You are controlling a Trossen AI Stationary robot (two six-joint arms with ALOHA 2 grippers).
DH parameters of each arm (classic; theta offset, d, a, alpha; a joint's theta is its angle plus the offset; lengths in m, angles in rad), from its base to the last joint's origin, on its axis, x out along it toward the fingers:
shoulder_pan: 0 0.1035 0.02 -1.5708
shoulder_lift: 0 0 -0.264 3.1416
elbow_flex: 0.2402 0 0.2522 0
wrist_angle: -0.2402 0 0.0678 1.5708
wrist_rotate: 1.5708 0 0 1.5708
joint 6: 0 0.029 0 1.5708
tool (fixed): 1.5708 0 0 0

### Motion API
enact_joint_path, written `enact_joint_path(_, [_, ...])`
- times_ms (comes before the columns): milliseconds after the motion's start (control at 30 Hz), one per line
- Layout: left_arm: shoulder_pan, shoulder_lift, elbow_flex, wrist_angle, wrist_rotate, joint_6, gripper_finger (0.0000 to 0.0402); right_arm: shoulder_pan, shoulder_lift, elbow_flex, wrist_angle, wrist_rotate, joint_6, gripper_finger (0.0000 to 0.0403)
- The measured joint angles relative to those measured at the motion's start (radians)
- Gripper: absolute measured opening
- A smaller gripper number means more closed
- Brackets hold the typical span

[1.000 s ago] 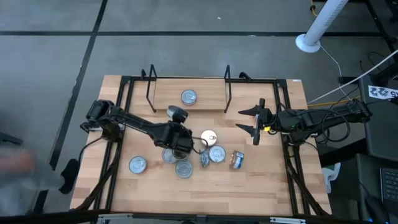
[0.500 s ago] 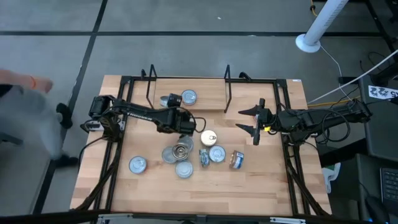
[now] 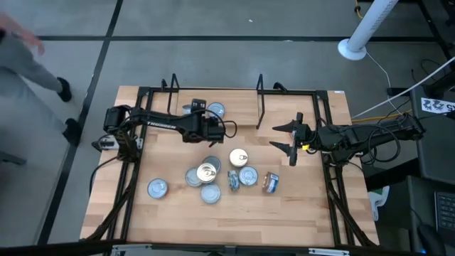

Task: Stack canned seafood by type on shelf
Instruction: Put the green-white tuna can on the shelf

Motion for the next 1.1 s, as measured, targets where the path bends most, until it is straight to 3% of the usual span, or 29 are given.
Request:
enact_joint_path(433, [0.069, 0.044, -0.008, 0.075, -0.021, 0.035, 0.0153, 0.000, 0.000, 0.000, -0.002, 0.000, 0.000, 0.0256])
enact_joint_path(800, [0.080, 0.045, -0.142, 0.299, -0.018, 0.143, 0.0153, 0.000, 0.000, 0.000, -0.002, 0.000, -0.001, 0.0256])
enact_joint_path(1100, [0.080, 0.043, -0.164, 0.330, 0.042, 0.170, 0.0153, 0.000, 0.000, 0.000, -0.002, 0.000, -0.001, 0.0256])
